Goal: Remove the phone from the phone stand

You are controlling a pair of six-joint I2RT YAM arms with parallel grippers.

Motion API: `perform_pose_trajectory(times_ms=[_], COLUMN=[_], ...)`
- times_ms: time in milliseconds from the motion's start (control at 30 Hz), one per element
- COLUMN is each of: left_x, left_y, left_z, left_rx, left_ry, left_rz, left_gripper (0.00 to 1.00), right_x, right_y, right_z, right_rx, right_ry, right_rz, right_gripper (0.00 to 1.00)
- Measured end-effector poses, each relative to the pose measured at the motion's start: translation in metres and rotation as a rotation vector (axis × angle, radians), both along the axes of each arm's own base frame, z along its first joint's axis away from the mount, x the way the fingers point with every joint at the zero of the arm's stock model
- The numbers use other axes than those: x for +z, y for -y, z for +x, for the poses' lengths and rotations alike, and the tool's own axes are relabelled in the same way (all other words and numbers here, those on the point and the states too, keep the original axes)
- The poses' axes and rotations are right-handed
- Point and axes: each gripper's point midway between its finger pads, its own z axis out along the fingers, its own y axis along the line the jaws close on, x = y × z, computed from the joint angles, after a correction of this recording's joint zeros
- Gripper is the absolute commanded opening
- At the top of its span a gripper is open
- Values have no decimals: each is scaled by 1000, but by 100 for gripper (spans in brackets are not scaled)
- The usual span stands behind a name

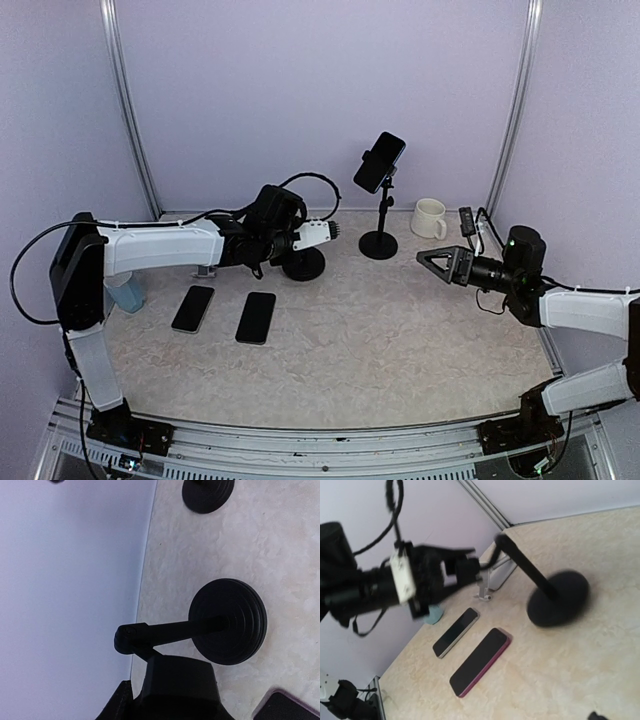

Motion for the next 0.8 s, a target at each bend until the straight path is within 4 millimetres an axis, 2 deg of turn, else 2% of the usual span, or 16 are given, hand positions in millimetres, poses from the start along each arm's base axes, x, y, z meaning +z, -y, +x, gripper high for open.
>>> perform_pose_trajectory(times_ms=[167, 300, 400, 533, 667, 800], left_x=[7, 4, -3, -12, -20, -21], left_y=[-48, -79, -95, -108, -113, -114], left_z=[28, 43, 47, 49, 46, 45], left_rx=[143, 232, 275, 310, 322, 337], left_ry=[27, 30, 19, -2, -20, -23], left_rz=[-2, -7, -7, -13, -17, -28], left_gripper=[16, 16, 17, 20, 34, 61], right_x=[-3, -5, -5, -6, -8, -10], right_y=[-1, -1, -2, -2, -2, -2], right_z=[1, 2, 2, 1, 2, 2], right_rx=[2, 7, 9, 11, 13, 14], right_ry=[-7, -12, -14, -15, -23, -28], right_rz=[-1, 0, 0, 0, -2, -3], right_gripper=[93, 93, 93, 93, 93, 93])
